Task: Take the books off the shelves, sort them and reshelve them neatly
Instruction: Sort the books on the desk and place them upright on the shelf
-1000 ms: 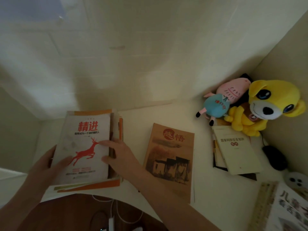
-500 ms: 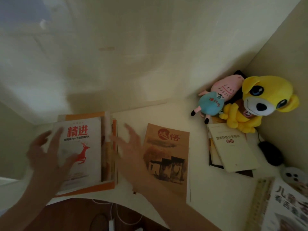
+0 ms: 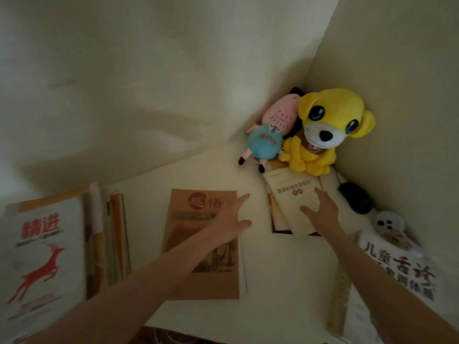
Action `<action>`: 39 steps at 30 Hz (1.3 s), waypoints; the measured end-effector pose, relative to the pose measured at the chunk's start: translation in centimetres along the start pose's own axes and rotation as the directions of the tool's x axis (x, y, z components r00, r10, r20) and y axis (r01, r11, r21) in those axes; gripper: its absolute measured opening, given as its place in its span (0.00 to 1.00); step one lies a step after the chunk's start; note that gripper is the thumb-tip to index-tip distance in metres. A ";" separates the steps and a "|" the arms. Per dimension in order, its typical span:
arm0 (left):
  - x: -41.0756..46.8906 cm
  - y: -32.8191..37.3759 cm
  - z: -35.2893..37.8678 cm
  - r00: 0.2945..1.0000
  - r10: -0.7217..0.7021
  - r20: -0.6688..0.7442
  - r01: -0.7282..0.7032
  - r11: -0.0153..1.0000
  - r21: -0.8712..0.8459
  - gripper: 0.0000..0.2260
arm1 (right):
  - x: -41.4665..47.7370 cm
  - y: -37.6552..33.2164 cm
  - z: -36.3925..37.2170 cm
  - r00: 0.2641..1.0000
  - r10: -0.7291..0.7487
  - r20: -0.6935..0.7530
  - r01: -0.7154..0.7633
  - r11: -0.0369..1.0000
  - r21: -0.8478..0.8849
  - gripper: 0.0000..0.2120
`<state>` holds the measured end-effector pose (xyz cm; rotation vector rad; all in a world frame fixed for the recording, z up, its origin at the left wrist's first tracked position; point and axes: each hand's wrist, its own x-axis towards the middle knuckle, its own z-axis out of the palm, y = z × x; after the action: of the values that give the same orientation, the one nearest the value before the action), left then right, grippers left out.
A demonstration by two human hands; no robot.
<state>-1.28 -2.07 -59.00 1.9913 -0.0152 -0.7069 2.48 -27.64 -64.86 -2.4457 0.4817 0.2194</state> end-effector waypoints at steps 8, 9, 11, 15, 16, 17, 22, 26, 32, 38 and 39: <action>5.5 1.7 5.6 0.976 -0.146 0.162 0.179 0.961 -0.210 0.34 | 2.0 4.4 -1.2 0.973 0.195 0.125 -0.209 0.972 0.108 0.38; 6.0 1.9 6.1 0.974 -0.150 0.168 0.187 0.955 -0.230 0.34 | 2.0 4.4 -1.4 0.973 0.191 0.132 -0.206 0.972 0.110 0.37; 6.8 2.3 7.1 0.974 -0.147 0.173 0.191 0.944 -0.270 0.34 | 1.7 4.5 -1.5 0.972 0.182 0.148 -0.203 0.969 0.142 0.36; 7.9 2.1 8.3 0.975 -0.160 0.156 0.203 0.928 -0.314 0.32 | 0.7 4.6 -1.4 0.978 0.168 0.125 -0.179 0.980 0.082 0.33; 8.1 2.1 8.5 0.975 -0.160 0.152 0.202 0.926 -0.318 0.32 | 0.6 4.7 -1.3 0.979 0.168 0.115 -0.177 0.981 0.082 0.33; 8.1 2.3 8.5 0.974 -0.177 0.144 0.216 0.919 -0.330 0.33 | 0.5 4.7 -1.2 0.979 0.173 0.111 -0.184 0.978 0.098 0.32; 8.7 2.2 7.9 0.945 -0.320 0.071 0.324 0.880 -0.348 0.40 | 1.6 3.6 -1.1 0.965 0.238 0.108 -0.253 0.953 0.165 0.36; 7.5 1.6 8.5 0.930 -0.344 0.127 0.367 0.885 -0.285 0.26 | 0.5 3.3 0.1 0.944 0.295 0.147 -0.294 0.955 -0.033 0.38; 5.6 -0.3 8.1 0.915 -0.399 0.064 0.393 0.842 -0.370 0.26 | -2.5 5.5 1.5 0.900 0.347 0.265 -0.395 0.905 0.157 0.41; 2.4 0.7 7.1 0.942 -0.321 0.098 0.335 0.883 -0.330 0.24 | -5.7 5.5 0.5 0.892 0.306 0.333 -0.421 0.829 0.368 0.34; 1.6 1.1 6.9 0.955 -0.276 0.112 0.298 0.890 -0.344 0.24 | -6.4 5.2 0.0 0.890 0.287 0.353 -0.420 0.819 0.392 0.32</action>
<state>-3.00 -8.63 -61.29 1.6337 0.3575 -0.8898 -5.46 -29.64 -66.02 -1.8065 0.7696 0.5375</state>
